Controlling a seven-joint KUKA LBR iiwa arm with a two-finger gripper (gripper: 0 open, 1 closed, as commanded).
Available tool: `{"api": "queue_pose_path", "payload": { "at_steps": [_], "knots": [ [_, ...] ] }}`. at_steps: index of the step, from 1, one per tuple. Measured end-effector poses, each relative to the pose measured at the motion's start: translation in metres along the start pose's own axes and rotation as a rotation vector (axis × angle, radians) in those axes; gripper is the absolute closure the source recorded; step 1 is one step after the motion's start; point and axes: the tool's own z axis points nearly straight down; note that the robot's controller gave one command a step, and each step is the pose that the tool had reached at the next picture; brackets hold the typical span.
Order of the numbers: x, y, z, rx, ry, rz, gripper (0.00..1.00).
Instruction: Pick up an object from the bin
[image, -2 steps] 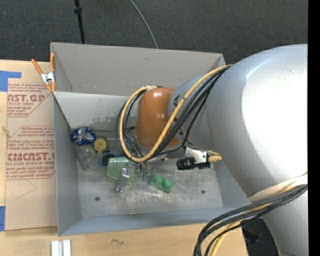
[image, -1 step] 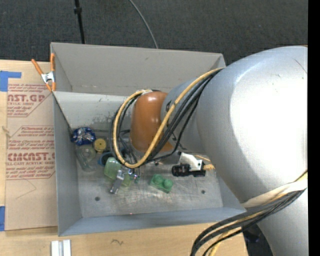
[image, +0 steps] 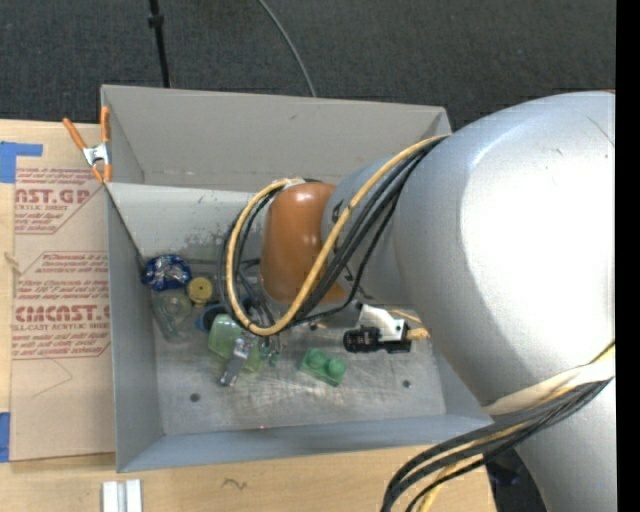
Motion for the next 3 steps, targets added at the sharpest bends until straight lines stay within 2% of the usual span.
{"api": "queue_pose_path", "payload": {
  "at_steps": [1,3],
  "knots": [
    [-0.001,0.001,-0.040,0.004,0.010,-0.001,1.00],
    [-0.002,0.003,-0.091,0.004,0.011,-0.002,1.00]
  ]
}}
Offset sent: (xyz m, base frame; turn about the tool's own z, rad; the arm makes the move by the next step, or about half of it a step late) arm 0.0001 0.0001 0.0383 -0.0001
